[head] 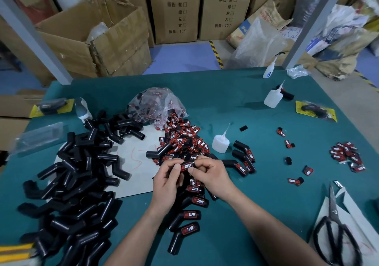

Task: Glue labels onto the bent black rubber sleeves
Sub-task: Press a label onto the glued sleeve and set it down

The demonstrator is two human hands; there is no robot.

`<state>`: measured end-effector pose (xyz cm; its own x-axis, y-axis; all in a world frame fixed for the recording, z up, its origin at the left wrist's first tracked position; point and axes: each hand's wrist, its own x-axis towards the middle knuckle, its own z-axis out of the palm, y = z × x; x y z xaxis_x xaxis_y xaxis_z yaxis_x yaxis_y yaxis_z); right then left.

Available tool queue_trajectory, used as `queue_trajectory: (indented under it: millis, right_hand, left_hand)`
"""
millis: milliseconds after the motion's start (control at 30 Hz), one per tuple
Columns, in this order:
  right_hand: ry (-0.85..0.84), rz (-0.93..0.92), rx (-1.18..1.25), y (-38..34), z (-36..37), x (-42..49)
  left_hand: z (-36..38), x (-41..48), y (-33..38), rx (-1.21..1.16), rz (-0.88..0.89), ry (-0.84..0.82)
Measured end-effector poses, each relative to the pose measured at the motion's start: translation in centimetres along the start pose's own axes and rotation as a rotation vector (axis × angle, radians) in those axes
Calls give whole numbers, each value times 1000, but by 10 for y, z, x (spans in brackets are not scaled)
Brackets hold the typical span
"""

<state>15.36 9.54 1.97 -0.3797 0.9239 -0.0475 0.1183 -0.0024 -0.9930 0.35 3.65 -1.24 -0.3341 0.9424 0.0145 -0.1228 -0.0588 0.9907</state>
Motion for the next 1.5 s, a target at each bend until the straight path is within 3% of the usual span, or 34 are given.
queue_trajectory:
  millis: [167, 267, 400, 1200, 1333, 1500]
  right_hand:
    - [6, 109, 123, 3, 3, -1]
    - [-67, 111, 90, 1, 2, -3]
    - [-40, 81, 61, 1, 4, -5]
    - [69, 44, 195, 2, 6, -2]
    - [110, 27, 178, 4, 8, -4]
    - [45, 122, 250, 5, 10, -3]
  left_hand:
    - [-5, -2, -3, 242, 102, -11]
    - [-6, -3, -1, 374, 266, -38]
    - [-8, -1, -5, 410, 427, -88]
    - [-8, 3, -11, 256, 312, 31]
    - [-7, 3, -10, 304, 409, -2]
    - [-13, 7, -14, 407, 574, -87]
